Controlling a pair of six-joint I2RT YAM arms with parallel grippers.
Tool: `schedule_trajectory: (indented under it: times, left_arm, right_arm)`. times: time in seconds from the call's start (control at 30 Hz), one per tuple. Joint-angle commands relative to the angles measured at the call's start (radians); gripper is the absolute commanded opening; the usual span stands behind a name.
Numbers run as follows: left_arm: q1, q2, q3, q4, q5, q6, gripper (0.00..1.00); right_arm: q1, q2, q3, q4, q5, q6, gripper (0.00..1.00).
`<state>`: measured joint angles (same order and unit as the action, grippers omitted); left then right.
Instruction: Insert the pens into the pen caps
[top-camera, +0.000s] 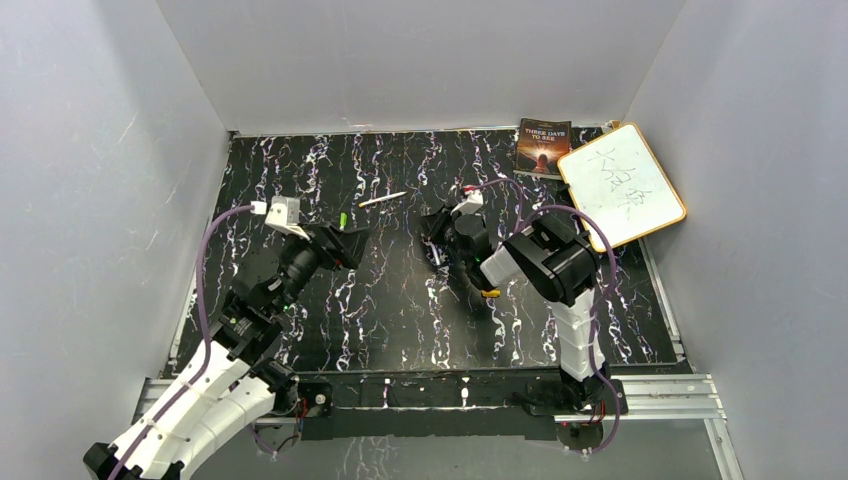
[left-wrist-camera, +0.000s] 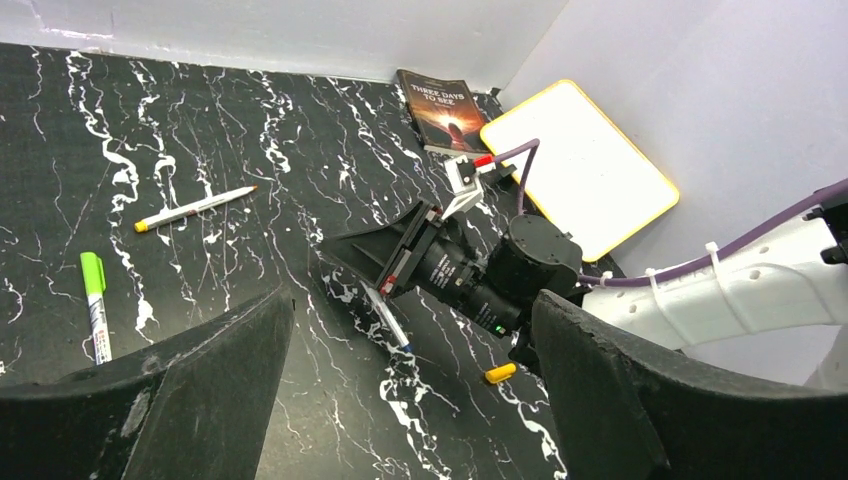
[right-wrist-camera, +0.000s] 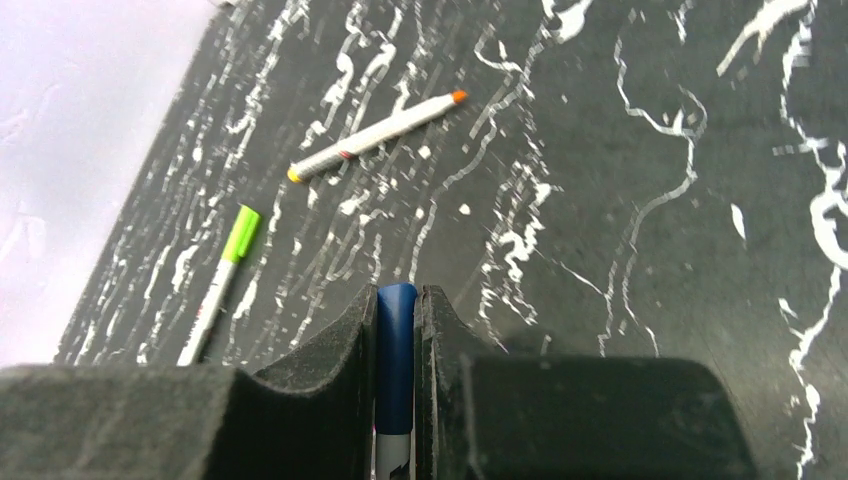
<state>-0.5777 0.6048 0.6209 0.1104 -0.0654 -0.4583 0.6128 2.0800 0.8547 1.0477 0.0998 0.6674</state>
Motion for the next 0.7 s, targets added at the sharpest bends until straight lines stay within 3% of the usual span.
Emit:
schedule_trajectory:
  times: [0.0,0.07,0.23,0.33,0.5,0.67]
  left_arm:
    - [0.001,0.0,0.017,0.005,0.018,0.0,0.87]
    - [0.001,0.002,0.018,0.001,0.019,-0.001,0.87]
    - [0.0,0.018,0.017,-0.004,0.023,-0.014,0.86]
    - [0.001,0.035,0.018,-0.008,0.02,-0.019,0.85]
    - [0.0,0.104,0.045,-0.045,-0.003,-0.054,0.77]
    - [0.0,0.247,0.101,-0.15,-0.142,-0.214,0.65]
  right_arm:
    - [0.008,0.026,0.022,0.045,0.037,0.021,0.04]
    - [0.01,0.035,0.027,0.041,0.041,0.024,0.07]
    - [0.01,0.047,0.032,0.036,0.032,0.023,0.3]
    - [0.011,0.048,0.031,0.04,0.025,0.022,0.39]
    - [0.008,-0.016,-0.012,0.085,0.078,0.007,0.41]
    - [0.002,-0.214,-0.049,0.042,0.204,-0.111,0.41]
